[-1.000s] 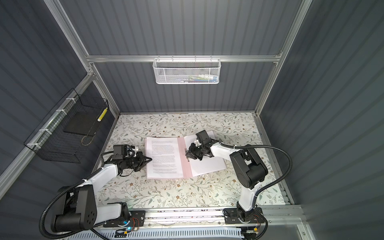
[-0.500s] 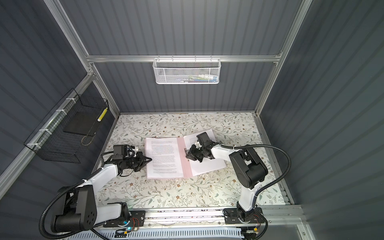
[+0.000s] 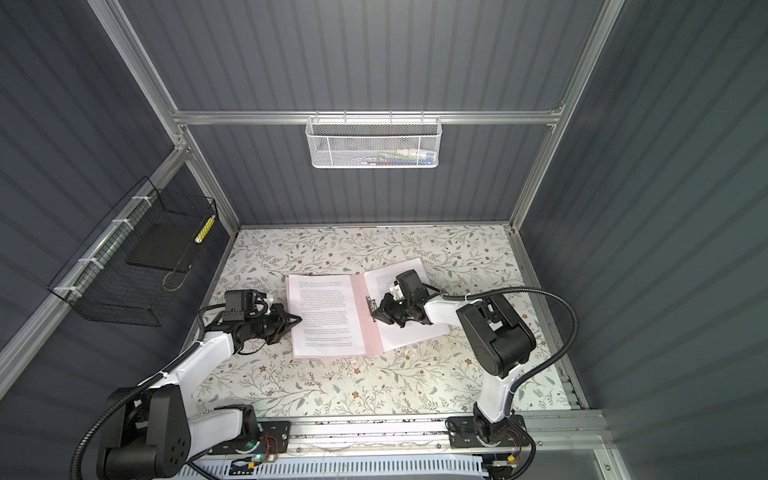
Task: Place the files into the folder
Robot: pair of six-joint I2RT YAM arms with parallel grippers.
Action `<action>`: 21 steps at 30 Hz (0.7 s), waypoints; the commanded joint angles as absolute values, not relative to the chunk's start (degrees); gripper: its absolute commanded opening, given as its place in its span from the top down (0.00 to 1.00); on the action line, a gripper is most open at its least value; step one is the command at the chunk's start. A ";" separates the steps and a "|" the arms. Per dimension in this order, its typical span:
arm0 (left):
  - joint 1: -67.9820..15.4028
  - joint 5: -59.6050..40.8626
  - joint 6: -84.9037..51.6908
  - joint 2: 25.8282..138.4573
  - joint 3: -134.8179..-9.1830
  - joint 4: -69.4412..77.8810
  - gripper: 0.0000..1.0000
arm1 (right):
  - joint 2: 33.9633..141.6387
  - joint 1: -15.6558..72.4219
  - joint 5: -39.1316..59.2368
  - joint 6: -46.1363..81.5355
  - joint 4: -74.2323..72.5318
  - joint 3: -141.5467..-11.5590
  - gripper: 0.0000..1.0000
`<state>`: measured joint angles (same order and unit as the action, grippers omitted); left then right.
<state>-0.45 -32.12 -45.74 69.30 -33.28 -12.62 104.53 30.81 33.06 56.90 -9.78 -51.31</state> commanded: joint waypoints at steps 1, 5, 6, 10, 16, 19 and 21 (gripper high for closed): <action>-0.18 -28.12 -45.57 68.21 -34.71 -15.00 1.00 | 107.24 30.89 28.71 53.82 -8.20 -47.75 1.00; -0.18 -26.40 -45.24 68.03 -35.81 -17.58 1.00 | 107.73 30.77 27.16 50.63 -6.46 -47.20 1.00; -0.18 -25.94 -45.41 67.87 -36.11 -18.16 1.00 | 108.07 30.76 26.75 50.29 -6.22 -47.20 1.00; -0.11 -24.13 -44.86 67.26 -37.73 -20.83 1.00 | 110.85 30.71 26.46 50.44 -7.46 -47.51 1.00; -0.15 -24.54 -44.40 67.39 -37.23 -21.13 1.00 | 111.79 30.73 23.87 51.11 -9.76 -45.87 1.00; -0.09 -24.52 -44.21 66.77 -36.58 -20.73 1.00 | 112.87 30.74 22.96 50.97 -10.20 -45.64 1.00; -0.11 -24.30 -43.75 66.62 -36.78 -21.20 1.00 | 114.17 30.76 22.24 50.87 -9.85 -45.97 1.00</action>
<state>-0.71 -28.21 -45.52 67.94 -36.38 -18.92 109.14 31.44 32.03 51.44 -19.03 -48.36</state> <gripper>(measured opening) 0.047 0.044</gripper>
